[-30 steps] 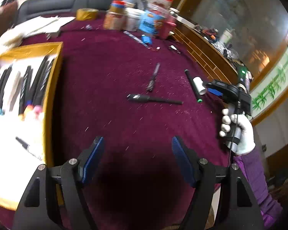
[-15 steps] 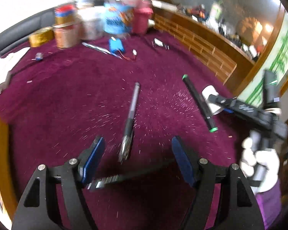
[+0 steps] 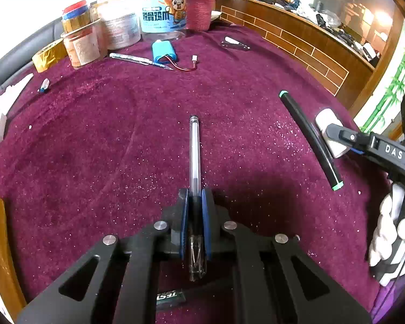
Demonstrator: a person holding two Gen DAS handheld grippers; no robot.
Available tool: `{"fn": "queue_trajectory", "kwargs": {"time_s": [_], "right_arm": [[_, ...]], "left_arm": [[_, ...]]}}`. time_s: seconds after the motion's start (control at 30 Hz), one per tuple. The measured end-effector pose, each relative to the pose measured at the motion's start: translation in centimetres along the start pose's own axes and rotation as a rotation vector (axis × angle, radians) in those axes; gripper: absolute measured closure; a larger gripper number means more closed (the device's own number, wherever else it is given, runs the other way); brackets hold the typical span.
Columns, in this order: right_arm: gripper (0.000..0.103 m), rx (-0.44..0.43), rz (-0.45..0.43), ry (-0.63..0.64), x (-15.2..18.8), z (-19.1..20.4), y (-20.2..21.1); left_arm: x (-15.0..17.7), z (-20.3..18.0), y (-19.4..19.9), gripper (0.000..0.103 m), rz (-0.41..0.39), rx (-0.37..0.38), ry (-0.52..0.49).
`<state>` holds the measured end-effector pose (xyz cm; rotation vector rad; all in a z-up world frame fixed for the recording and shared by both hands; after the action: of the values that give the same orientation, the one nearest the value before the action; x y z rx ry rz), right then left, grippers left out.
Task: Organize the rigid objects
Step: 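Grasp a clear pen with the left gripper while the right gripper grasps the green-labelled white bottle, then carry the clear pen and green-labelled bottle over the white tray with both grippers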
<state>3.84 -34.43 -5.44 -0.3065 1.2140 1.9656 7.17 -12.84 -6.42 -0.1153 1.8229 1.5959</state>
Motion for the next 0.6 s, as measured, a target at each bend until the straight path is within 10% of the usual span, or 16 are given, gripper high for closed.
{"fn": "queue_trajectory", "kwargs": {"time_s": [0.23, 0.6], "right_arm": [[0.073, 0.001, 0.0, 0.002, 0.0, 0.0, 0.0], [0.073, 0.016, -0.033, -0.048, -0.6, -1.1, 0.6]], "left_arm": [[-1.0, -0.8, -0.6, 0.092, -0.049, -0.038, -0.034], [0.8, 0.5, 5.0, 0.096, -0.127, 0.126, 0.111]]}}
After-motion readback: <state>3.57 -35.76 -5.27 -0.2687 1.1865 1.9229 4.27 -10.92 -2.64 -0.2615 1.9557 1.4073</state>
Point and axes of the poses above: each gripper's, at about its wrist camera, not at the fingertips, and y roughly against the way its jaws point, z to its left, x to its underside, the point moved 9 cm from there along -y, roughly the way its jaws point, and after that the axes turned 3 degrees about -x, right-handed, at the moved point
